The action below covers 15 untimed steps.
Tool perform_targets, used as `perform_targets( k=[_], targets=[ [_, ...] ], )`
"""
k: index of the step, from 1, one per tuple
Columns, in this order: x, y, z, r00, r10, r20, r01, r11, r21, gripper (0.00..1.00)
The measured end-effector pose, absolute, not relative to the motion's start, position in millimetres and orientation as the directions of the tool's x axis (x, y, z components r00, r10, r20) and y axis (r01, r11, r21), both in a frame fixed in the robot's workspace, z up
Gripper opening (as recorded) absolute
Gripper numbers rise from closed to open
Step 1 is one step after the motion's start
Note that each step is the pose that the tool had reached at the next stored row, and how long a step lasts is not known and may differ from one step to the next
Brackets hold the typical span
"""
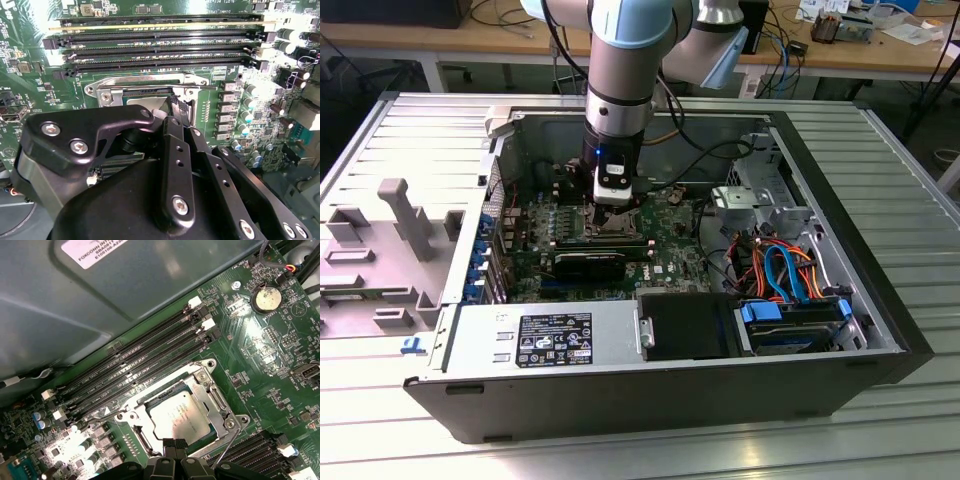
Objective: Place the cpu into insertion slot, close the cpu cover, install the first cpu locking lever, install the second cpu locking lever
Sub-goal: 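Install the first cpu locking lever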
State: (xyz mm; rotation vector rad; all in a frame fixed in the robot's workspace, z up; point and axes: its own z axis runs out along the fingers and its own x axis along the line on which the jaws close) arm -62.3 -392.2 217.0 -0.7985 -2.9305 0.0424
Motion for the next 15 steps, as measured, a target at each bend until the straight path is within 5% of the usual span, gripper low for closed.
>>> perform_targets(
  k=[15],
  targets=[
    [-62.3,-392.2,217.0,-0.869,0.485,0.093,0.482,0.874,-0.054,0.11]
  ],
)
